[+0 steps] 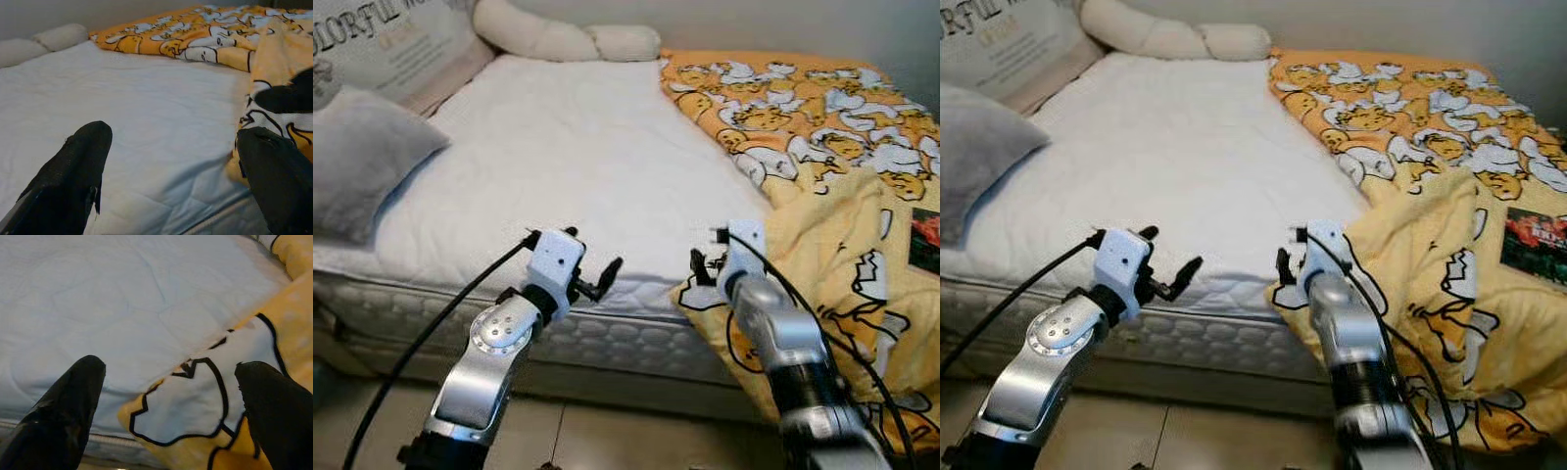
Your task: Clean up the room
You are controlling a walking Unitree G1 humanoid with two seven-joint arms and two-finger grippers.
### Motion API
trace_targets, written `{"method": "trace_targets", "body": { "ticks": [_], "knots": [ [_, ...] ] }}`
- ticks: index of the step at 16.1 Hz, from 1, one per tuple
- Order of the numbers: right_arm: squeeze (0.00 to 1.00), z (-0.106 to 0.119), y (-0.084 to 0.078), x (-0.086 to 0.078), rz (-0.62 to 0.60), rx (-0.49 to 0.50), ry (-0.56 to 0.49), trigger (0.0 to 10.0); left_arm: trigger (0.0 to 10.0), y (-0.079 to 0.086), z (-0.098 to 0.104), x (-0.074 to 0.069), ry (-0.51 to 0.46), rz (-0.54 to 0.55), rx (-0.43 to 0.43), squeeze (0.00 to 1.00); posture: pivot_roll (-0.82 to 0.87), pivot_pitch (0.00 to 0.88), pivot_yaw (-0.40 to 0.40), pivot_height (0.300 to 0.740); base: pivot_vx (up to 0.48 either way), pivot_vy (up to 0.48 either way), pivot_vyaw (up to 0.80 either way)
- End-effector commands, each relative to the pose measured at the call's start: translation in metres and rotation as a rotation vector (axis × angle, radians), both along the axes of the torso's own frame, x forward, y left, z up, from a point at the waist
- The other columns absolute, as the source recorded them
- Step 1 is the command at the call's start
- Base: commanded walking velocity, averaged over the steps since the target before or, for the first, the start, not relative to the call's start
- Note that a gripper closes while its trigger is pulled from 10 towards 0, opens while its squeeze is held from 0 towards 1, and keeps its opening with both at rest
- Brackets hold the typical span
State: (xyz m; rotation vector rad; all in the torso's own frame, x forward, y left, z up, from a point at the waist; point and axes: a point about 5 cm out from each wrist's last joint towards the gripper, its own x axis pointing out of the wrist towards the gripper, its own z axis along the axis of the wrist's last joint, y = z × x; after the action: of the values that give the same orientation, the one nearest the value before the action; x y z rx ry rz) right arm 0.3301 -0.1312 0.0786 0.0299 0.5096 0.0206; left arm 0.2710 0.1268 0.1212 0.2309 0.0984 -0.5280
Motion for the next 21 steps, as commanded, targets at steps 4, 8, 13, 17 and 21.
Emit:
{"method": "trace_targets", "body": {
  "ticks": [4,8,13,17,21],
  "knots": [
    [1.0,-0.008,0.006,0.014,-0.048,0.041,0.067,10.0,10.0,0.003,0.003,-0.003,0.001,-0.028,0.017,0.0,0.06,0.0,-0.013,0.74,0.0,0.0,0.0],
    [1.0,-0.016,0.003,0.023,-0.14,0.003,0.112,10.0,10.0,-0.001,0.012,-0.02,0.005,-0.168,0.023,0.0,0.08,0.0,-0.017,0.74,0.0,0.0,0.0],
    [0.0,-0.013,-0.011,0.03,-0.214,0.053,0.092,10.0,10.0,-0.005,0.032,-0.037,-0.039,-0.255,0.036,0.0,0.14,0.097,-0.012,0.74,0.0,0.0,0.0],
    [0.0,-0.006,-0.022,0.035,-0.24,0.018,0.07,10.0,10.0,-0.009,0.045,-0.05,-0.045,-0.335,0.045,0.0,0.17,0.178,-0.015,0.74,0.0,0.0,0.0],
    [0.0,0.002,-0.017,0.041,-0.144,0.07,0.028,10.0,10.0,-0.006,0.053,-0.061,-0.066,-0.315,0.069,0.0,0.2,0.253,-0.043,0.74,0.0,0.0,0.0]
  ]
}}
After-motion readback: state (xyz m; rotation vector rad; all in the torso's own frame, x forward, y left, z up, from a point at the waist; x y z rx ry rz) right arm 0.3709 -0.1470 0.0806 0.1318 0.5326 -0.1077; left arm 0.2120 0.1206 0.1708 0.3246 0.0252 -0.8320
